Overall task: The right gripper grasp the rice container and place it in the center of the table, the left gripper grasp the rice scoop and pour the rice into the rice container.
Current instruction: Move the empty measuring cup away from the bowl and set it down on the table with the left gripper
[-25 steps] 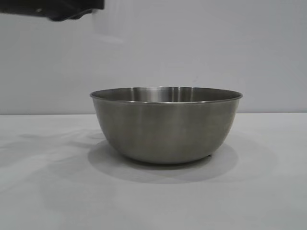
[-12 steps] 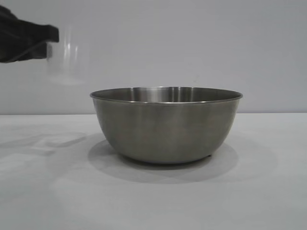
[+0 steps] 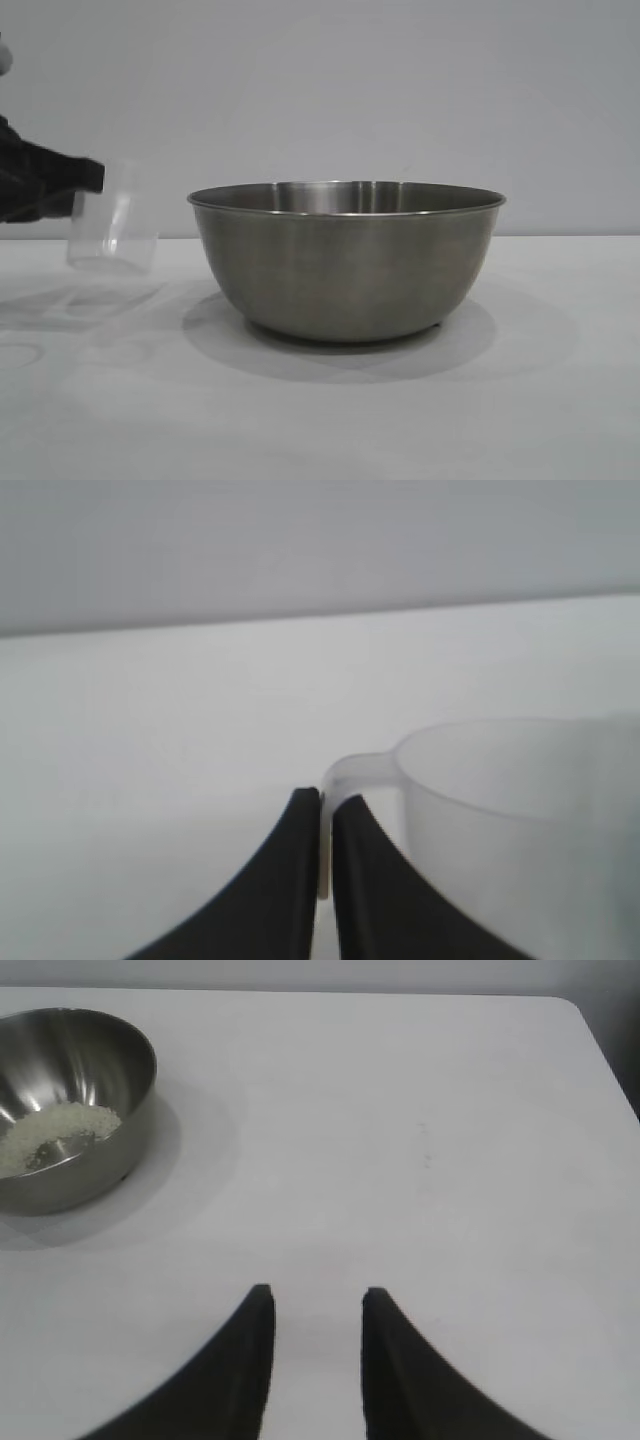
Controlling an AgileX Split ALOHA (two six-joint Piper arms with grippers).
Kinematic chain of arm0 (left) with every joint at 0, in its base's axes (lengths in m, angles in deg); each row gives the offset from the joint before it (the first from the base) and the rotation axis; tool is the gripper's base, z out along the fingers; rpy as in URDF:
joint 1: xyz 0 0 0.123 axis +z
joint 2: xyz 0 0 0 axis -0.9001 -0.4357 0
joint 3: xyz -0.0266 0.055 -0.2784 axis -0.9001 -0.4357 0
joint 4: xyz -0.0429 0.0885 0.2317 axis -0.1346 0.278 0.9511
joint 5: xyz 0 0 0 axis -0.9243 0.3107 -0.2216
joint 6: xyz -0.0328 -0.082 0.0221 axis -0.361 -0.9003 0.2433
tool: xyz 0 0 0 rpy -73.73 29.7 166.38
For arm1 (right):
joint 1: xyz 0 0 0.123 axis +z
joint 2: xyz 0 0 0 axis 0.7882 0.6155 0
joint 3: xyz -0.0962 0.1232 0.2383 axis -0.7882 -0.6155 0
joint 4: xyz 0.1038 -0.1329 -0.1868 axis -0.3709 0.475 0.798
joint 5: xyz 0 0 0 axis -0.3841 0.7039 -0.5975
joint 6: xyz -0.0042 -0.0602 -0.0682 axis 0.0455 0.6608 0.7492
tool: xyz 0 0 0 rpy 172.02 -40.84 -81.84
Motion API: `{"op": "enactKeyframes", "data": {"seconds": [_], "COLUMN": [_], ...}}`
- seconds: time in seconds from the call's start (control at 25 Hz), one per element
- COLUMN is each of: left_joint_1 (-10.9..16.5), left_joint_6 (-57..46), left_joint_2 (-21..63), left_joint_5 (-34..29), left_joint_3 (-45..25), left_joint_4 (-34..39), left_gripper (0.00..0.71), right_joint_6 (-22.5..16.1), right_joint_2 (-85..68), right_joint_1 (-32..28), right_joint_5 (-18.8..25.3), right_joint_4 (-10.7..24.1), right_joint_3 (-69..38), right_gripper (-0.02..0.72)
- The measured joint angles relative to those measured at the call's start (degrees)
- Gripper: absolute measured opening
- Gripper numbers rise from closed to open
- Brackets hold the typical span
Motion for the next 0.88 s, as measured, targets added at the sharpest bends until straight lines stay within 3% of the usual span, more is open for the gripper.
{"op": "enactKeyframes", "data": {"seconds": [0.12, 0.16, 0.2, 0.52, 0.88], "left_joint_1": [0.0, 0.0, 0.0, 0.0, 0.0], "left_joint_6": [0.0, 0.0, 0.0, -0.7, -0.7], "left_joint_2": [-0.9, -1.1, -1.3, -1.3, 7.8], "left_joint_5": [0.1, 0.1, 0.1, 0.1, 0.1], "left_joint_3": [0.0, 0.0, 0.0, -4.8, -12.9], "left_joint_4": [0.1, 0.2, 0.4, 2.0, 3.2], "left_gripper": [0.000, 0.047, 0.047, 0.333, 0.347], "right_joint_6": [0.0, 0.0, 0.0, 0.0, 0.0], "right_joint_2": [0.0, 0.0, 0.0, 0.0, 0.0], "right_joint_1": [0.0, 0.0, 0.0, 0.0, 0.0], "right_joint_5": [0.0, 0.0, 0.0, 0.0, 0.0], "right_joint_4": [0.0, 0.0, 0.0, 0.0, 0.0], "right_joint_3": [0.0, 0.0, 0.0, 0.0, 0.0], "right_gripper": [0.216, 0.216, 0.216, 0.216, 0.216]}}
